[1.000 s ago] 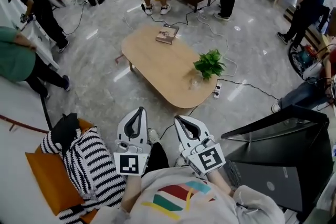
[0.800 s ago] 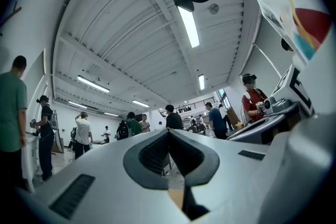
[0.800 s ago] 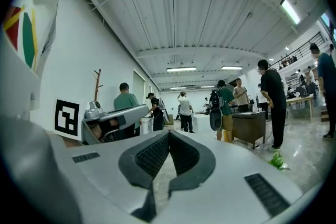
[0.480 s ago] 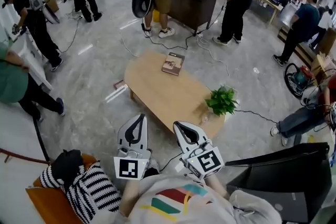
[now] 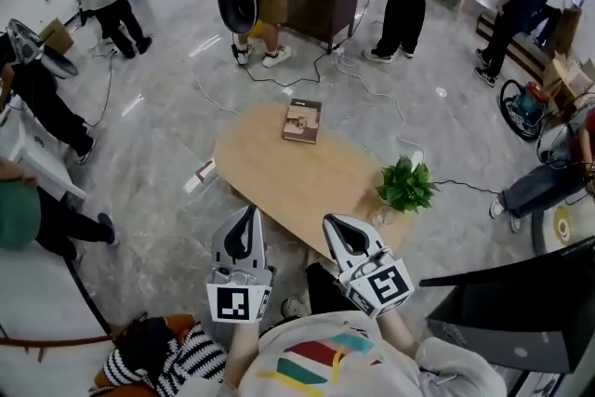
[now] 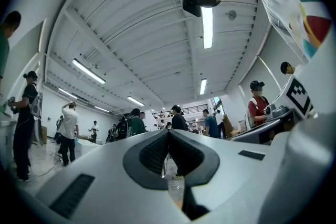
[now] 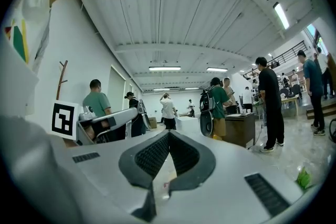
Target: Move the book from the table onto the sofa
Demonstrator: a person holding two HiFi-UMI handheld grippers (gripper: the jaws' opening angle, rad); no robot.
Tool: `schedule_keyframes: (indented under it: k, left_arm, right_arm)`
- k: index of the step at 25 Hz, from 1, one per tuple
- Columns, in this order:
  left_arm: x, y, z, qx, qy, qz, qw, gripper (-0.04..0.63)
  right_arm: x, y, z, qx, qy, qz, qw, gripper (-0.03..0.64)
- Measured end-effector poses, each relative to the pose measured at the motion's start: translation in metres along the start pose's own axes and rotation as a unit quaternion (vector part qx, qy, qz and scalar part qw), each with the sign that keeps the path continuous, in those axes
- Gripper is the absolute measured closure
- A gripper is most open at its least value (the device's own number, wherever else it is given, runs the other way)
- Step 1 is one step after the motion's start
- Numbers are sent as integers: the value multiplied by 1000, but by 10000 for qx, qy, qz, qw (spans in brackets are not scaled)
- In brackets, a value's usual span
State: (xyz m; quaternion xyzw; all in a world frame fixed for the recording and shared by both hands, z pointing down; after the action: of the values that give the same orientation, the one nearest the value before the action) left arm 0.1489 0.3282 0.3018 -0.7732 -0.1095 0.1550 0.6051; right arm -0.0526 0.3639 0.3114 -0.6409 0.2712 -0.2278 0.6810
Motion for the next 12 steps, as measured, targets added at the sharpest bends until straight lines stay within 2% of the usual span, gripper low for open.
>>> schedule_keyframes:
  k: [3,8,12]
  left_arm:
    - [17,-16,43,24,-202,-54,9998,592]
    - [76,-38,151,96,-368,354,9986,592]
    - [115,-49,233,138,-374,487,9980,592]
  right_arm:
    - [-25,7,48,-178,11,65,9998,606]
    - [-84,21,155,-589,8,169,9981,606]
    - [-139,34,223,-733,62,536,9959,606]
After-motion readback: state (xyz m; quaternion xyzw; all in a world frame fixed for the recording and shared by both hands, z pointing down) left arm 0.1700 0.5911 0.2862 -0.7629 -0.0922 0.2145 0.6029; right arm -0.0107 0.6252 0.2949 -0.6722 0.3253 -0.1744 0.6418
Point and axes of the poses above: the fingertips, and each gripper's own axes: z forward along the fingers, x to its left, y out of its top, the point moved 8 cm from there along -z, backward along the fingers, and after that the axes turned 9 degrees about -y, right-handed, at the moved point
